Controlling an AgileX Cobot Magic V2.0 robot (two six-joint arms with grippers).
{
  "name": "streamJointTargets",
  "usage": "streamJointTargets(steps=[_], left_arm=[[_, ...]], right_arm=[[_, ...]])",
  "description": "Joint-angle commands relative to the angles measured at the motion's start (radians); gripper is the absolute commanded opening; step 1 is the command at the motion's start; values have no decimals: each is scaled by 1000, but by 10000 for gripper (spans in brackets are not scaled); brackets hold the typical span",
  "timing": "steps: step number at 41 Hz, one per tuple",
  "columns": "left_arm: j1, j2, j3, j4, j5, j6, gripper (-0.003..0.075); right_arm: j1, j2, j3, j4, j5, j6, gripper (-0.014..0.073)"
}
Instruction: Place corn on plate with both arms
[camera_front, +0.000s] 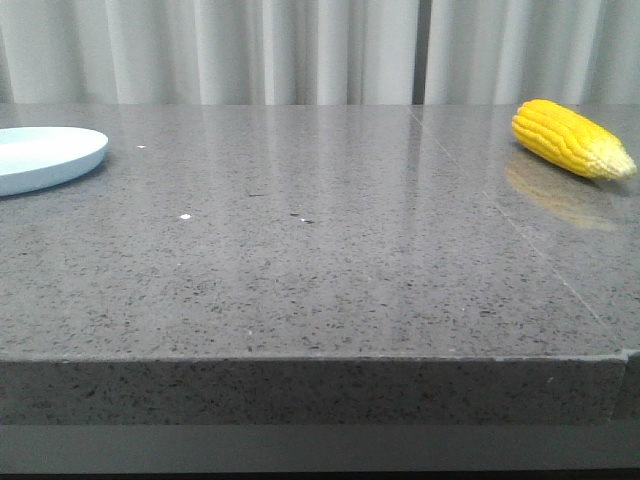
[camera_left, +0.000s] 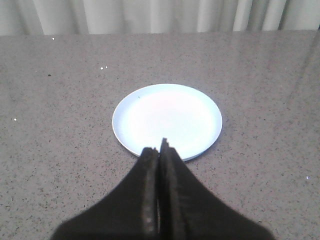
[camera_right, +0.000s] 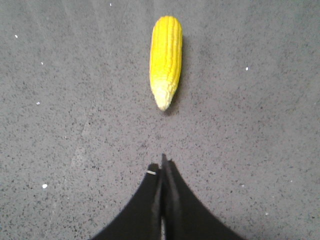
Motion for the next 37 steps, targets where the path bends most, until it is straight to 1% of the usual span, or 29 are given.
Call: streamJointTargets(steps=[1,3,5,6,7,9,10,11,13,14,15,16,18,19,20,21,22,29,33,37], left_arm=[[-2,35,-25,-1,-62,-10,-20],[-2,49,-25,-1,-57,-10,-20],[-2,58,-25,-1,-53,-10,-20],[-2,63,-25,-1,-51,-10,-19],[-2,66,-25,-1,-48,-10,-18],[-2,78,-24,-1,-43,-10,6],[-2,82,-24,-1,-41,-10,37],[-2,86,-24,-1,-41,-10,81],[-2,92,-24,-1,-41,-10,165],[-2,94,-24,-1,-41,-10,231],[-2,98,-24,-1,-43,-10,284],[-2,99,-24,-1,-43,-10,358],[-2,102,-24,-1,-43,-10,459],[-2,106,-24,-1,-43,-10,513],[-2,110,-24,-1,-43,-10,545],[-2,113,-24,3,-41,-10,573],[-2,121,-29,6,-36,-10,585],[-2,212,-107,57,64,-10,585],[-2,285,-159,66,138,-10,585],[0,367,-208,87,176,-10,585]], right_arm=[[-6,34,-36,1,-68,-12,-66],[-6,45,-36,-2,-68,-24,-62],[-6,52,-36,-9,-68,-24,-40],[-6,53,-36,-11,-68,-24,0],[-6,53,-36,-12,-67,-24,21],[-6,53,-36,-12,-68,-24,139],[-6,53,-36,-12,-68,-24,192],[-6,53,-36,-12,-69,-24,271],[-6,53,-36,-12,-69,-24,393],[-6,53,-36,-12,-69,-24,465],[-6,53,-36,-12,-69,-24,512],[-6,53,-36,-12,-69,-24,563],[-6,53,-36,-12,-69,-24,613],[-6,53,-36,-12,-69,-24,630],[-6,53,-36,-12,-69,-24,635],[-6,53,-36,-12,-69,-24,634],[-6,53,-36,-12,-73,-24,634],[-6,53,-36,-12,-116,-24,635],[-6,53,-36,-12,-116,-24,635],[-6,53,-36,-12,-113,-24,635]])
